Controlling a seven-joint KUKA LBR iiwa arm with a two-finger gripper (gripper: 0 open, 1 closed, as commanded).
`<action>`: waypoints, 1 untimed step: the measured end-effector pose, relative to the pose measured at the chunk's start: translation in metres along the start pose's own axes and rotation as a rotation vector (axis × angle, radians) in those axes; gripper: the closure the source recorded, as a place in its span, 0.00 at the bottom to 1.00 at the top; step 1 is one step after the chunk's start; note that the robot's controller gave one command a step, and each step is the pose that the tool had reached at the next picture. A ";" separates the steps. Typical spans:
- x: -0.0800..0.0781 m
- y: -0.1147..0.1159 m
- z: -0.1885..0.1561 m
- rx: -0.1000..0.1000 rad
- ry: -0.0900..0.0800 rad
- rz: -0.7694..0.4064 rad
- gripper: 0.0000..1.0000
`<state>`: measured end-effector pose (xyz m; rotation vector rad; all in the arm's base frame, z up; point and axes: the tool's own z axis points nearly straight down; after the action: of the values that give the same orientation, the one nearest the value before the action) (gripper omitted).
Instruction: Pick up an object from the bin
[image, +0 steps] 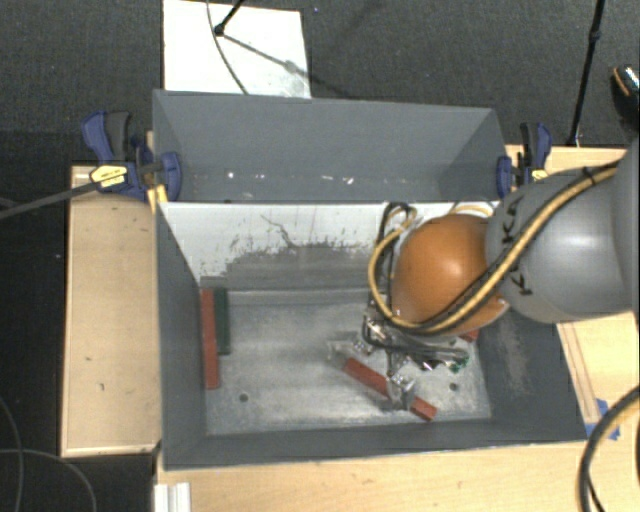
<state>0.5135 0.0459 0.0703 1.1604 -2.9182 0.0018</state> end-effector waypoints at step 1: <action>0.019 -0.081 0.000 0.004 -0.003 -0.258 0.00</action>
Offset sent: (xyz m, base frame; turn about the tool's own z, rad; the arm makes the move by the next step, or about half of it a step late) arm 0.0408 -0.0693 -0.0003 -0.2639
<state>0.5555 -0.0265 0.0703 1.5282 -2.7484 0.0048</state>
